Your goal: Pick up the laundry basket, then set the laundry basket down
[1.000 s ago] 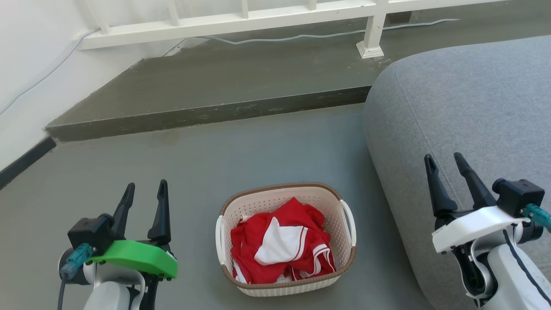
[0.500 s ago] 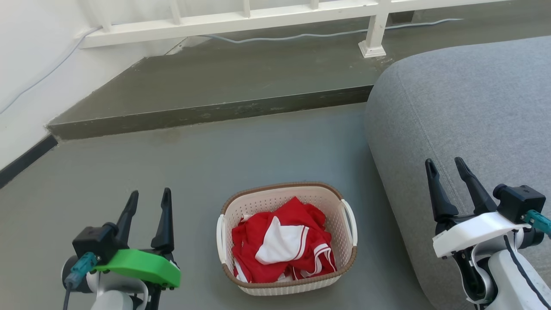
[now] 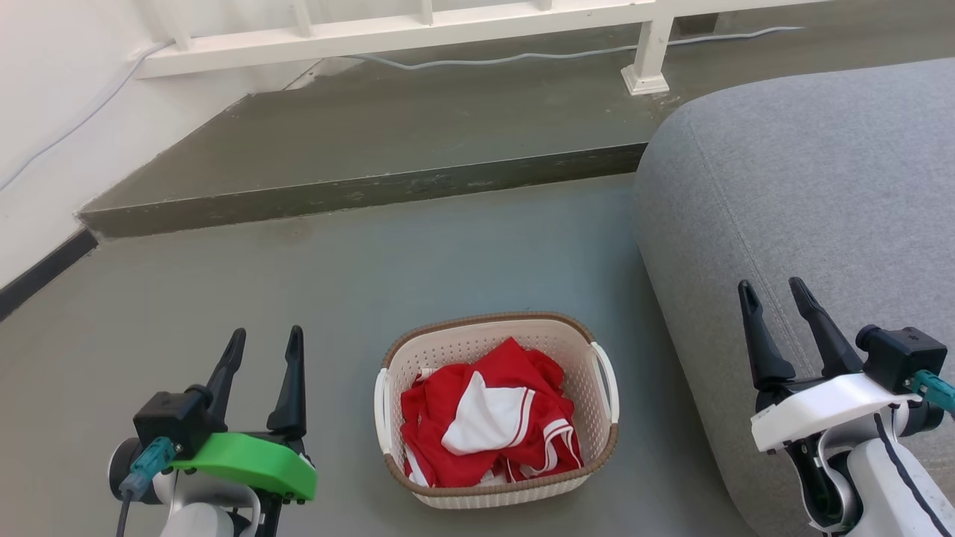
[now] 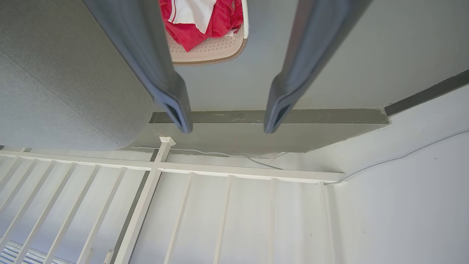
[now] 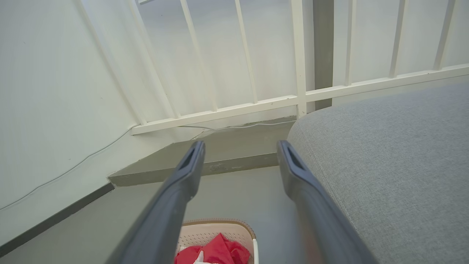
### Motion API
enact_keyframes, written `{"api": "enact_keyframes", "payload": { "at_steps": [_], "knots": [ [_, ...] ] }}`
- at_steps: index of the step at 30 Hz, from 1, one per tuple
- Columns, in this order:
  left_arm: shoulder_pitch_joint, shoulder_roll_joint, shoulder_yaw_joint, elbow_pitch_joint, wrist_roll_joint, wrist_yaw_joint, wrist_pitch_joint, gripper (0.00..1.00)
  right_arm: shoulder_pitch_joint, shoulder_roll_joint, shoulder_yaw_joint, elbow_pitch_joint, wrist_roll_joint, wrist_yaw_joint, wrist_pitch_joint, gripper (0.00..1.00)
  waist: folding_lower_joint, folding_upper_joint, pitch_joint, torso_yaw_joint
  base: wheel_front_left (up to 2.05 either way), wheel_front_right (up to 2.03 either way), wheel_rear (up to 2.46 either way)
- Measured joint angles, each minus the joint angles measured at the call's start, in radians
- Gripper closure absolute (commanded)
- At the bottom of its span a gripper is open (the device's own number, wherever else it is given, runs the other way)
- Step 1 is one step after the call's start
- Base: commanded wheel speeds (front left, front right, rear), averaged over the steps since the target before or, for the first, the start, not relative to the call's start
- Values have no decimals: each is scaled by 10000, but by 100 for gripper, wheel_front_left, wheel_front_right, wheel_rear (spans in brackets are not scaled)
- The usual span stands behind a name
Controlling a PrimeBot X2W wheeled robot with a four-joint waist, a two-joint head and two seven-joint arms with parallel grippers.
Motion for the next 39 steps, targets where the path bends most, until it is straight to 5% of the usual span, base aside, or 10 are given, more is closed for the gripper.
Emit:
{"api": "enact_keyframes", "payload": {
  "at_steps": [8, 9, 16, 39],
  "knots": [
    [36, -25, 15, -6, 17, -92, 0, 0, 2, 73, -84, -2, -167, 90, 0, 0, 0, 0, 25, 8, 0, 0, 0],
    [52, -31, 10, 35, 13, -92, 2, 100, 7, 92, -79, 38, -169, 86, 0, 100, 0, 0, 26, 9, 0, 0, 0],
    [387, -100, -13, 560, -59, -92, 50, 100, 435, 393, 4, 537, -102, 86, 63, 100, 0, 0, 26, 13, 0, 0, 0],
    [378, -111, 541, 585, -3118, -94, 941, 100, 406, 625, -706, 537, 2920, 132, 871, 100, 1, 0, -61, 223, 0, 0, 0]
  ]
}}
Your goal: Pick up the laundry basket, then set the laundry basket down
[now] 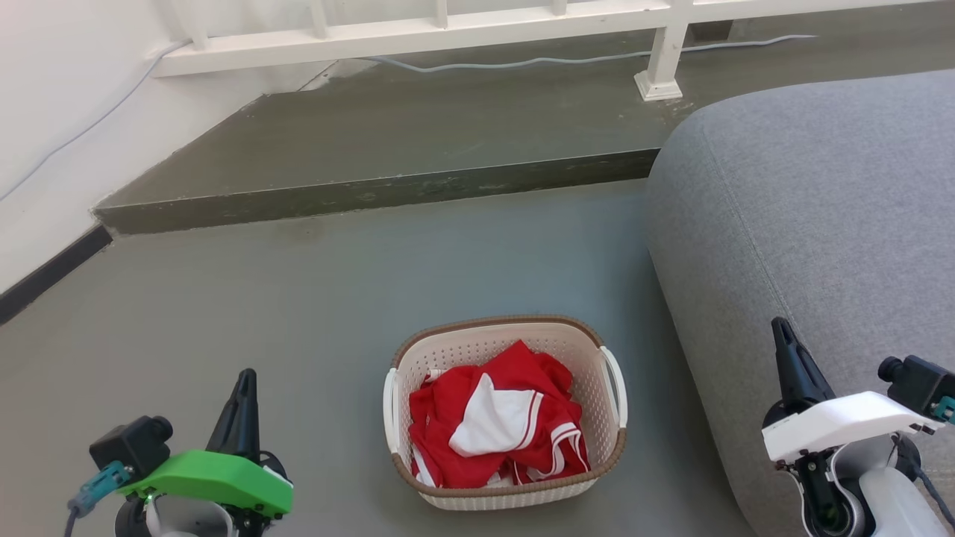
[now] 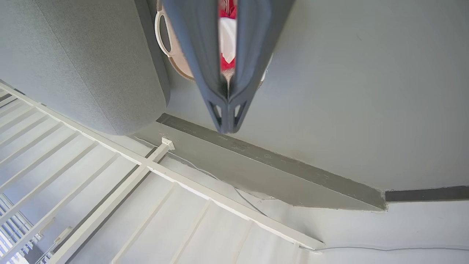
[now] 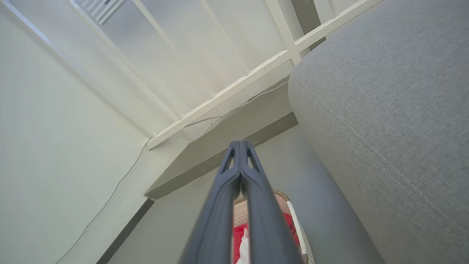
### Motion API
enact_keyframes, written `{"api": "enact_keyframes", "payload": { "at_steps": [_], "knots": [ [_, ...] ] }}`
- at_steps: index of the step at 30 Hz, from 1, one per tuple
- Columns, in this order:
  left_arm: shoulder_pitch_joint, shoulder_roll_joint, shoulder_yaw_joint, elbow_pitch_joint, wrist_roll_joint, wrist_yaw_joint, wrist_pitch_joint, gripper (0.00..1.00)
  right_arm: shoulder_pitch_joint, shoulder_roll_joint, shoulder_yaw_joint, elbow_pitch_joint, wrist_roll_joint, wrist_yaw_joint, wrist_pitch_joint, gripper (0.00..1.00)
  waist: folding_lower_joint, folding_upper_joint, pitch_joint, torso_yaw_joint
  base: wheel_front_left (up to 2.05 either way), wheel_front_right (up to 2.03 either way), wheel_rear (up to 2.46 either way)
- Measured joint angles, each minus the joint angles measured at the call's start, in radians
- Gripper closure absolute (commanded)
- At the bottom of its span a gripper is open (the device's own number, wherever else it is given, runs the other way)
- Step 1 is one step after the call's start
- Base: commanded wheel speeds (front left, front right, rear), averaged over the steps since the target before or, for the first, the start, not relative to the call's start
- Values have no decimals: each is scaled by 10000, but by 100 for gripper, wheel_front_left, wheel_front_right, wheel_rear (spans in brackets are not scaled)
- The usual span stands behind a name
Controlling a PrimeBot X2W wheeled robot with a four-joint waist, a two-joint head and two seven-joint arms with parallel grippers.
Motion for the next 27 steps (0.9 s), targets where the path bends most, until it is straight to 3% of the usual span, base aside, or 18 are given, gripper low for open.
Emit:
{"api": "enact_keyframes", "payload": {
  "at_steps": [27],
  "knots": [
    [-20, -8, 715, -10, -3221, -42, 968, 100, -129, 301, -832, 33, 3214, 132, 993, 100, 0, 0, -87, 214, 0, 0, 0]
  ]
}}
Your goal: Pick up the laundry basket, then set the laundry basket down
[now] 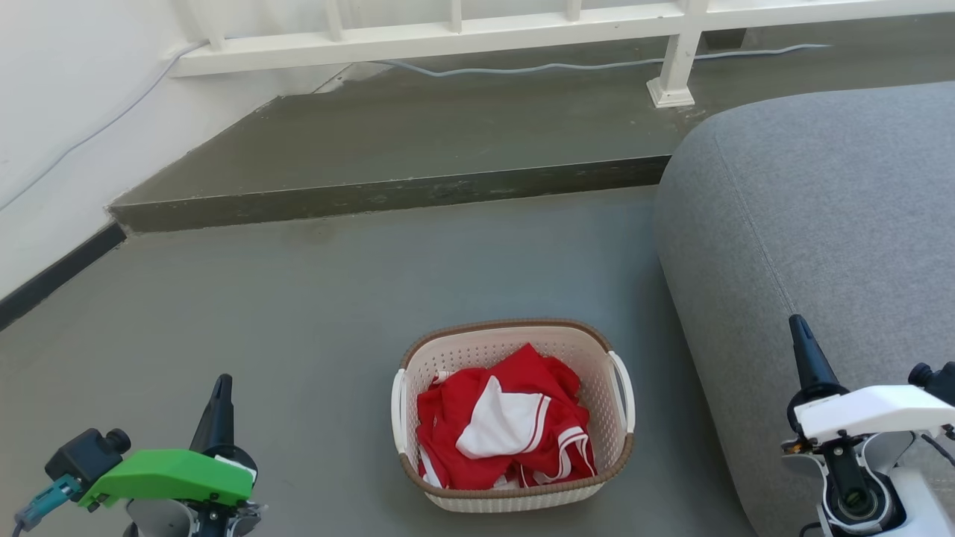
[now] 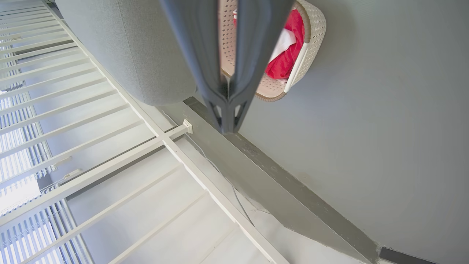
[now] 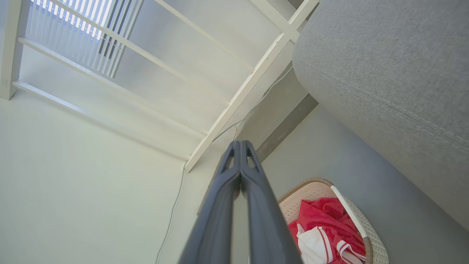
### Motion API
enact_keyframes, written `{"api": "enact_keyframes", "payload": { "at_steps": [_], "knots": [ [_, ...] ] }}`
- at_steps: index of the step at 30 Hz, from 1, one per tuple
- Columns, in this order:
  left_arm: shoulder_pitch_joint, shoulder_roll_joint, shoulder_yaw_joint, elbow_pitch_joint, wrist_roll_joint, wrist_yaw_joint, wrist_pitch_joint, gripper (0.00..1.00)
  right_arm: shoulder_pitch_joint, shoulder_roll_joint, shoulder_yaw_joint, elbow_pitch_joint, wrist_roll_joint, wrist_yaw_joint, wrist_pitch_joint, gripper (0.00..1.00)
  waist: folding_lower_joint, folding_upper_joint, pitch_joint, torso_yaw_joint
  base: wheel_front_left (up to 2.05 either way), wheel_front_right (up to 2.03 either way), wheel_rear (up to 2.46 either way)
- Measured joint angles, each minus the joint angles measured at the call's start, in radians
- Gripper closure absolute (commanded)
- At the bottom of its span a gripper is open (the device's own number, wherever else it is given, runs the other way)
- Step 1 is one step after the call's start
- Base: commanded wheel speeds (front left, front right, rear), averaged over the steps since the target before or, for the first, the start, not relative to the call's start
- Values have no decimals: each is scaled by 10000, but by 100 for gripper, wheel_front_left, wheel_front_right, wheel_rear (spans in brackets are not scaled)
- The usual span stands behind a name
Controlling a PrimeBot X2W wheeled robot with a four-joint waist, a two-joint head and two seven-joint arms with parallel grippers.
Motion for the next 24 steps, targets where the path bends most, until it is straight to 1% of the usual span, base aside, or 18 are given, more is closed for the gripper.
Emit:
{"api": "enact_keyframes", "payload": {
  "at_steps": [2, 24],
  "knots": [
    [-1, 0, 36, -2, -102, -2, 73, 100, -30, 6, -35, 6, 123, 0, 27, 100, 0, 0, -3, 8, 0, 0, 0],
    [-12, -4, 525, -27, -2769, -77, 792, 100, -133, 272, -709, 13, 2773, 86, 782, 100, 0, 0, -74, 180, 0, 0, 0]
  ]
}}
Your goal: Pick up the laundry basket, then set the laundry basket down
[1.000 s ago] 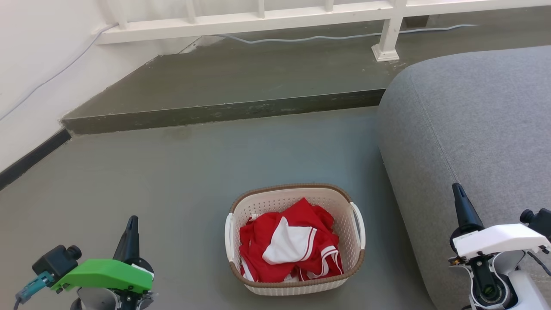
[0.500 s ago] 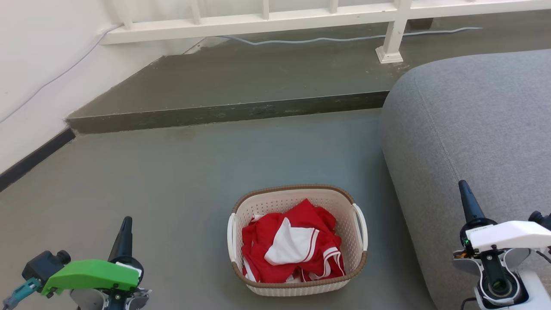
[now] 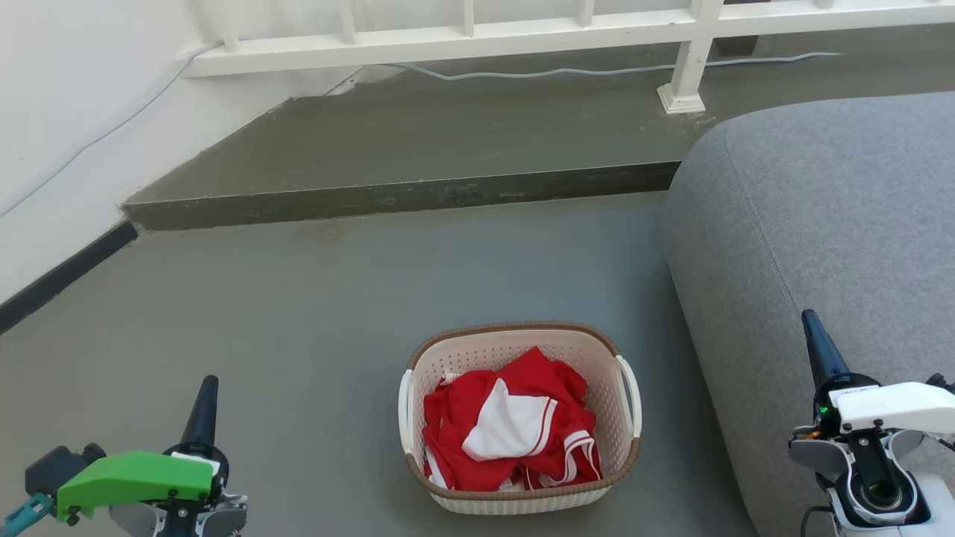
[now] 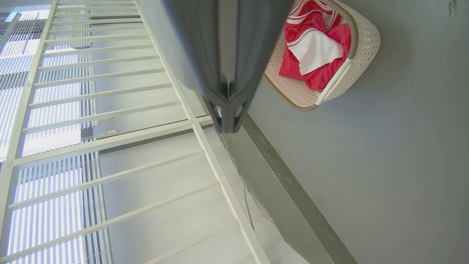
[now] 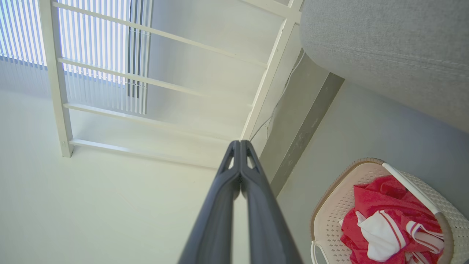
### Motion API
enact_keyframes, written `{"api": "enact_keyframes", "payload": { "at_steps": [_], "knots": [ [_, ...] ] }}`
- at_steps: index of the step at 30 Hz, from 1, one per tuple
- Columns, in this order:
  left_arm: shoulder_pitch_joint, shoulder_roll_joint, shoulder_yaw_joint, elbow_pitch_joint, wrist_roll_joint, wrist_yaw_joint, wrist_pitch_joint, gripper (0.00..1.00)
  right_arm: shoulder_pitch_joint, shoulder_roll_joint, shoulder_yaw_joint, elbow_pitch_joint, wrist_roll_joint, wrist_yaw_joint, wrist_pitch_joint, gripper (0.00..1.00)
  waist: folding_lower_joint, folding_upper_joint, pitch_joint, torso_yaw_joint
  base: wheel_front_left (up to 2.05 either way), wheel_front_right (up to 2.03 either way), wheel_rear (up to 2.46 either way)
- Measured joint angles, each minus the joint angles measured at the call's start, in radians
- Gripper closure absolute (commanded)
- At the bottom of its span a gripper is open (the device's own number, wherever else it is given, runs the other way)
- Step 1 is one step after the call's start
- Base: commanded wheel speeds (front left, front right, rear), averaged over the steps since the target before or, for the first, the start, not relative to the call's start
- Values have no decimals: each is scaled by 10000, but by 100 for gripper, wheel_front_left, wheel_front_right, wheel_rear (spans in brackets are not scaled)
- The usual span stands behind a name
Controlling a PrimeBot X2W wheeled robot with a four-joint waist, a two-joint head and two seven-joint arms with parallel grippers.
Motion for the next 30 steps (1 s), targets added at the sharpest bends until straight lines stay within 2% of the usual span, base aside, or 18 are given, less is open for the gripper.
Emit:
{"api": "enact_keyframes", "payload": {
  "at_steps": [19, 24, 30],
  "knots": [
    [-41, -10, 562, -23, -2700, -15, 792, 100, -162, 207, -667, 4, 2612, 88, 773, 100, 0, 0, -70, 173, 0, 0, 0],
    [-153, -13, 679, -29, -3227, -86, 945, 100, -169, 274, -779, 4, 3152, 92, 945, 100, 0, 0, -84, 205, 0, 0, 0],
    [-212, -13, 719, -44, -3262, -88, 947, 100, -178, 276, -798, 4, 3177, 92, 949, 100, 0, 0, -83, 205, 0, 0, 0]
  ]
}}
